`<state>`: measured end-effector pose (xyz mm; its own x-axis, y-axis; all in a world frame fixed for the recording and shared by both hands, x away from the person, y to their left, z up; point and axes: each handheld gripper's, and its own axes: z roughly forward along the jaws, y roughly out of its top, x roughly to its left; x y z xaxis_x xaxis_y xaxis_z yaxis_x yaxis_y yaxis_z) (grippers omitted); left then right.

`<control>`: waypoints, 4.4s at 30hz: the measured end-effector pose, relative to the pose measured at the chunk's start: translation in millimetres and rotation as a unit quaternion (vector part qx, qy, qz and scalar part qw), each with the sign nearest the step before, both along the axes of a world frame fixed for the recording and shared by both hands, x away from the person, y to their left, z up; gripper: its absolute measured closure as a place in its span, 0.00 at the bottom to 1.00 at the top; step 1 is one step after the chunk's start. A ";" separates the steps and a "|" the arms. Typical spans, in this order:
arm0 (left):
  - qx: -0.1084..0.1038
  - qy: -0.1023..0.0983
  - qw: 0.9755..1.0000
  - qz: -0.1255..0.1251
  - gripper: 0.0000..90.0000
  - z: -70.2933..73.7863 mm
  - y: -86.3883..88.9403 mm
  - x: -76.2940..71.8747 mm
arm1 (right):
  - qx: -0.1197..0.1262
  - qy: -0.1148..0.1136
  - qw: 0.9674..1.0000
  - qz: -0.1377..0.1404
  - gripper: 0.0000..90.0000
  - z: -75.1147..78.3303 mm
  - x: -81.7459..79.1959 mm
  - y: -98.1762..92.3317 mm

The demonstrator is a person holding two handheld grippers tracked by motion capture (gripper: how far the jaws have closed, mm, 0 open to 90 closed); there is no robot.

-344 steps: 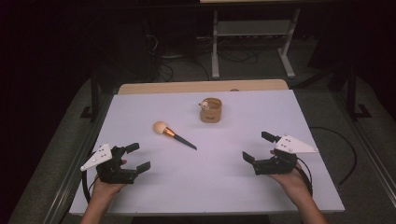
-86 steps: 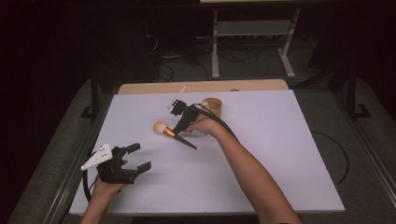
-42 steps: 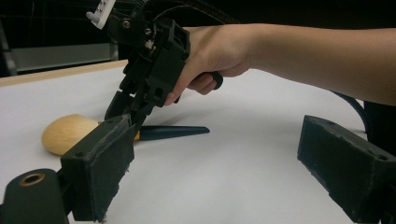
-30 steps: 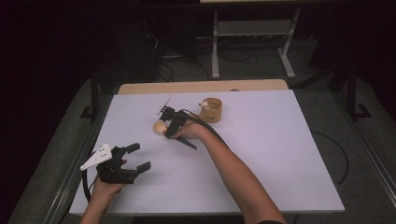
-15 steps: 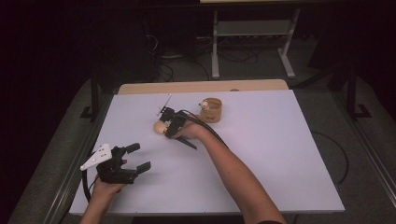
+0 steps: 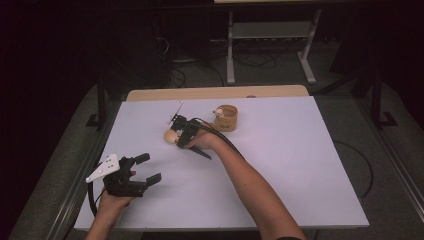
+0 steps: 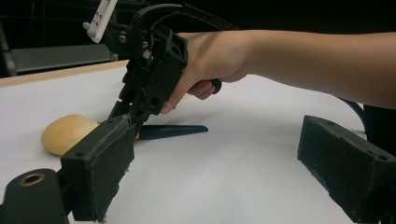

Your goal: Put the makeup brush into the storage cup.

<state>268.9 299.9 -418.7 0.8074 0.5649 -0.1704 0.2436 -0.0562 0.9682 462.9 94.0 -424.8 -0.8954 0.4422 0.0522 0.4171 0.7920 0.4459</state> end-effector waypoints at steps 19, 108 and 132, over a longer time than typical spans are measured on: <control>-0.001 0.000 1.000 0.000 0.12 -0.2 -0.3 0.1 | 0.013 0.003 1.000 -0.003 0.70 7.6 -0.2 -4.5; 0.008 0.002 1.000 0.003 0.12 -1.4 -0.9 0.4 | 0.293 -0.106 0.948 -0.063 0.70 67.6 -33.8 -104.1; 0.014 0.001 1.000 0.002 0.12 -1.5 -1.0 0.5 | 0.315 -0.126 0.936 -0.090 0.70 74.5 -41.1 -138.9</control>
